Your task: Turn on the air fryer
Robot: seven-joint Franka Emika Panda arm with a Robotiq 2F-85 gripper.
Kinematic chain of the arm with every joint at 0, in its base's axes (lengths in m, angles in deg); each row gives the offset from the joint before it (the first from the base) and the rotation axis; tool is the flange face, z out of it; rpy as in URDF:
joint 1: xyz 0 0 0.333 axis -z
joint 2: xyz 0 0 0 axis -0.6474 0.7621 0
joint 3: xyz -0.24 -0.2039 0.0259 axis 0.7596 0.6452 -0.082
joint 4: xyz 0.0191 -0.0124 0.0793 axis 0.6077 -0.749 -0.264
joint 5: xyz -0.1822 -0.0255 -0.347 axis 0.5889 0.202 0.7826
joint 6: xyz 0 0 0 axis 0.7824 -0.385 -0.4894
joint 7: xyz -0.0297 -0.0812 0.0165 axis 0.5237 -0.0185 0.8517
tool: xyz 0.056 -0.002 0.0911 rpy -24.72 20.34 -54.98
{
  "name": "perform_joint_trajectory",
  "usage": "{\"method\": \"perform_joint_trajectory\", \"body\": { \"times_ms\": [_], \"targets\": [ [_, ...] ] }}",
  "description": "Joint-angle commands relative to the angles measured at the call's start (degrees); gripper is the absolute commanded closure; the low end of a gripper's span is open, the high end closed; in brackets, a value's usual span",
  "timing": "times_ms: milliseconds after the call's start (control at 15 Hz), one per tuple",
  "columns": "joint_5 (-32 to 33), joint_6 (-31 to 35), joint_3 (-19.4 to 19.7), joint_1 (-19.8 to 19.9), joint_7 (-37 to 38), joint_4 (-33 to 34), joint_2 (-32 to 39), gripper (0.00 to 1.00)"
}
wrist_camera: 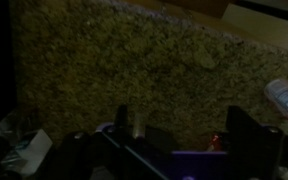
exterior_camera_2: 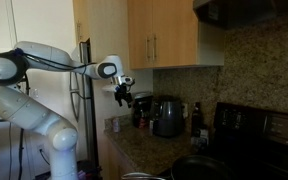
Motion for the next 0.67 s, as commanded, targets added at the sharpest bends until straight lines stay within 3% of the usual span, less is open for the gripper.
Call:
{"method": "perform_joint_trajectory", "body": {
  "times_ms": [0,67,133,400,600],
  "targets": [
    [-3.95,15.75,-0.9,-3.64,-0.66,-2.74,6.56,0.0],
    [-5.07,20.29,-0.29,-4.18,-0.71,-3.3,10.09,0.0],
    [-3.29,13.39,-0.8,-3.43,-0.01,-2.3,4.87,0.0],
    [-3.45,14.71,-0.81,-3.69,-0.01,-2.32,6.14,0.0],
    [2.01,19.81,-2.37,-1.19,0.64,-1.2,12.9,0.0]
  ]
}}
